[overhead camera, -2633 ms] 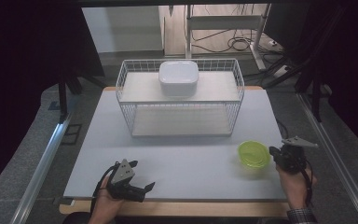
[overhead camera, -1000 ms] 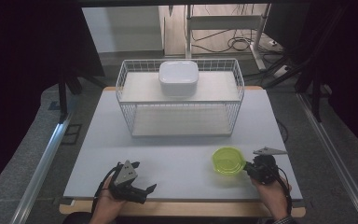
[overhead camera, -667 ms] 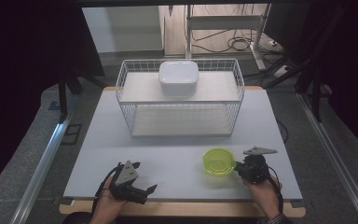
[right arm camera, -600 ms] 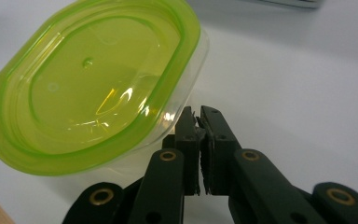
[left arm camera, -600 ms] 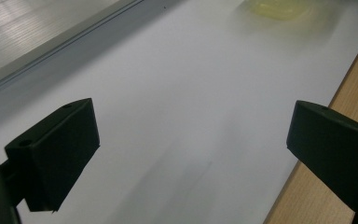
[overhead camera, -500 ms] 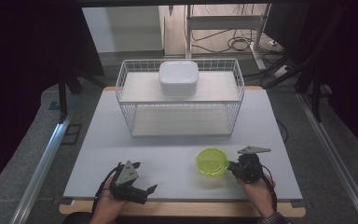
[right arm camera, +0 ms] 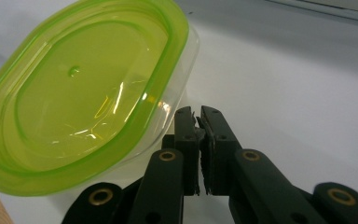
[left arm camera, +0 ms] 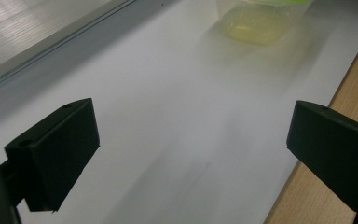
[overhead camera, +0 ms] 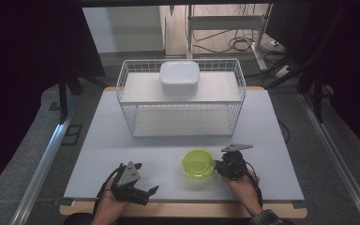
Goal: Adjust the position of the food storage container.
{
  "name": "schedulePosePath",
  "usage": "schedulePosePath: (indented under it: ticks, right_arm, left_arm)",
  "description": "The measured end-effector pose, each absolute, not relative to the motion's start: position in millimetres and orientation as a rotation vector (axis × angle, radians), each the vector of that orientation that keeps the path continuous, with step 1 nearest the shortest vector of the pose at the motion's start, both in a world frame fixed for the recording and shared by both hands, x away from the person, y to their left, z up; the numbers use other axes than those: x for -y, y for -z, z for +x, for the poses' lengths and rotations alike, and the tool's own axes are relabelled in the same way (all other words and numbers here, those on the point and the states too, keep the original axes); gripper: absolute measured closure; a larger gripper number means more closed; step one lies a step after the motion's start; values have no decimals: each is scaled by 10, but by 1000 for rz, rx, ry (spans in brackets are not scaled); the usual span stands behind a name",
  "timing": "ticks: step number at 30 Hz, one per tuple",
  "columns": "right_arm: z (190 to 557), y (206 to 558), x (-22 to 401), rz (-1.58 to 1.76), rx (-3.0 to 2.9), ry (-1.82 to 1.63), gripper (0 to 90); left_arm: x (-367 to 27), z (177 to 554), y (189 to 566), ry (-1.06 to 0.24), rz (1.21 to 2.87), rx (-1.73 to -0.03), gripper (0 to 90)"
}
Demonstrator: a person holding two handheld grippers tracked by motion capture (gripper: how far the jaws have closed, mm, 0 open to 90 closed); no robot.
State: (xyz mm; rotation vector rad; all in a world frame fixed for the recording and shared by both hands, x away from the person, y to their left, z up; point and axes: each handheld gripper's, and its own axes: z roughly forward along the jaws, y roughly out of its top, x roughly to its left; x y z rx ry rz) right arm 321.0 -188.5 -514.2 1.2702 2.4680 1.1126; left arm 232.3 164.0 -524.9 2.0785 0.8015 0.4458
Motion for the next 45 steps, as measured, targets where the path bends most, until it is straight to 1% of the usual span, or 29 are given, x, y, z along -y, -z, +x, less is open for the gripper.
schedulePosePath:
  ticks: [7, 11, 15, 18, 19, 23, 25, 43, 45]
  right_arm:
    - [3277, 5187, 1640, 1218, -2520, -1096, 853]
    - [3301, 5178, 1625, 1204, -2511, -1078, 848]
    - [3264, 5116, 1735, 1209, -2484, -1055, 848]
    - [3161, 5089, 1797, 1190, -2500, -1040, 846]
    - [3037, 5086, 1833, 1183, -2524, -1037, 843]
    - [2904, 5061, 1848, 1177, -2555, -1061, 842]
    - [2864, 5036, 1791, 1150, -2573, -1076, 837]
    - [3051, 5061, 1609, 1122, -2559, -1057, 834]
    - [3042, 5052, 1620, 1110, -2555, -1055, 811]
  left_arm:
    - [-1637, 2322, 5250, -443, 2082, -799, 21]
    - [-1644, 2316, 5246, -447, 2080, -799, 21]
    - [-1660, 2314, 5239, -447, 2075, -802, 21]
    - [-1668, 2310, 5236, -449, 2074, -804, 21]
    - [-1669, 2309, 5234, -451, 2073, -805, 21]
    - [-1667, 2310, 5233, -452, 2074, -805, 21]
    - [-1661, 2310, 5234, -453, 2076, -804, 21]
    - [-1649, 2313, 5246, -448, 2087, -798, 21]
    - [-1655, 2313, 5242, -447, 2085, -801, 21]
